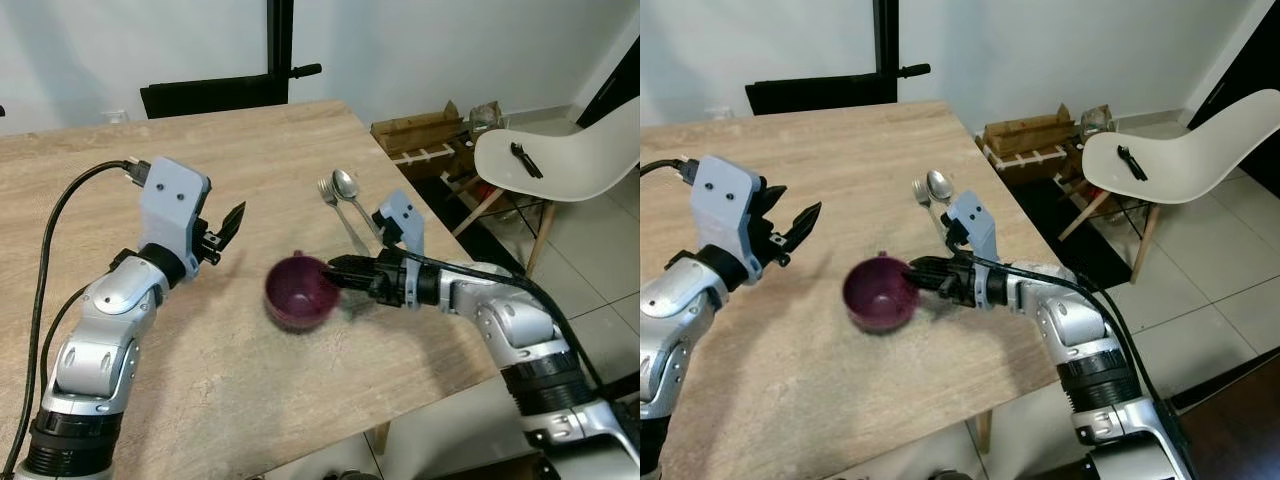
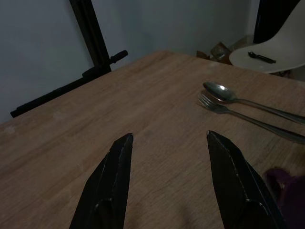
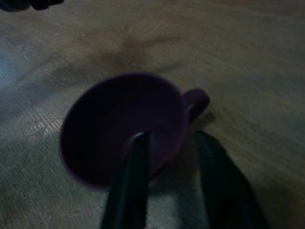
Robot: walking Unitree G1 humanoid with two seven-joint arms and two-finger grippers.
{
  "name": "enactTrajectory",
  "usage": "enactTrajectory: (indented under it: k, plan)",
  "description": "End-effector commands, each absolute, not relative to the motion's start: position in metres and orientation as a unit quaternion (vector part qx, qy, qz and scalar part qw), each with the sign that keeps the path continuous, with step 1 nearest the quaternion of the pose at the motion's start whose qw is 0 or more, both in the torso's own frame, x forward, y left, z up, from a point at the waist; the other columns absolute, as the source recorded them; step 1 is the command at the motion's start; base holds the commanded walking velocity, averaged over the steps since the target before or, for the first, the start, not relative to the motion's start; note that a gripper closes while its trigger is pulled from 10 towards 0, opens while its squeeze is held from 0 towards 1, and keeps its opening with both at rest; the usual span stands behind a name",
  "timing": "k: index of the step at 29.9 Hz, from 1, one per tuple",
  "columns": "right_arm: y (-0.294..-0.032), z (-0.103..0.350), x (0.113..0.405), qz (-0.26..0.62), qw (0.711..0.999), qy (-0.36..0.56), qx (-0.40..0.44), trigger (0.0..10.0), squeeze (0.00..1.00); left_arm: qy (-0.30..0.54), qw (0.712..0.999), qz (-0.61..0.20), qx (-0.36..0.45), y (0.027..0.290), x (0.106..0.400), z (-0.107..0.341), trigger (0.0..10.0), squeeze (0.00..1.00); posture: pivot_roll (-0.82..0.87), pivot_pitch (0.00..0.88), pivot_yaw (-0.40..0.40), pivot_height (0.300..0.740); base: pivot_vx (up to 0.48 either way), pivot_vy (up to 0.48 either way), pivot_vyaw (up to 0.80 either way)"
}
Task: Setting the table
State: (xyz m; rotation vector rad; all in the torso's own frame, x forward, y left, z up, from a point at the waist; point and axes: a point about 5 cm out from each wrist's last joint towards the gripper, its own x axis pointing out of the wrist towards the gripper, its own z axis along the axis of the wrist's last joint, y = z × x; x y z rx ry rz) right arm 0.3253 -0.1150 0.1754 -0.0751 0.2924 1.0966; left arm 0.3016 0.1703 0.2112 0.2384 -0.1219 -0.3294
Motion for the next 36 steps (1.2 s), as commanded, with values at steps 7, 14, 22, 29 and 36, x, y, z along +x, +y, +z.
enactTrajectory:
  k: [7,14,22,29,36]
  plan:
    - [-0.109,0.172,0.329,0.523,0.838,0.155,-0.024,10.0,0.0,-0.058,0.978,-0.164,0.118,0.169,0.299,0.208,10.0,0.0,-0.05,0.007,-0.027,0.74,0.0,0.0,0.0]
    - [-0.105,0.159,0.331,0.529,0.826,0.189,-0.042,10.0,0.0,-0.06,0.978,-0.162,0.116,0.169,0.299,0.208,10.0,0.0,-0.05,0.014,-0.04,0.74,0.0,0.0,0.0]
    - [-0.107,0.163,0.349,0.529,0.82,0.212,-0.058,10.0,0.0,-0.059,0.98,-0.154,0.116,0.171,0.295,0.208,10.0,0.0,-0.02,0.025,-0.063,0.74,0.0,0.0,0.0]
    - [-0.102,0.156,0.347,0.563,0.784,0.261,-0.019,2.8,0.0,-0.059,0.981,-0.145,0.118,0.175,0.292,0.208,10.0,0.0,-0.01,0.033,-0.076,0.74,0.0,0.0,0.0]
    - [-0.107,0.146,0.341,0.596,0.743,0.302,-0.042,0.0,0.0,-0.06,0.981,-0.142,0.118,0.175,0.291,0.209,10.0,0.0,-0.01,0.041,-0.093,0.74,0.0,0.0,0.0]
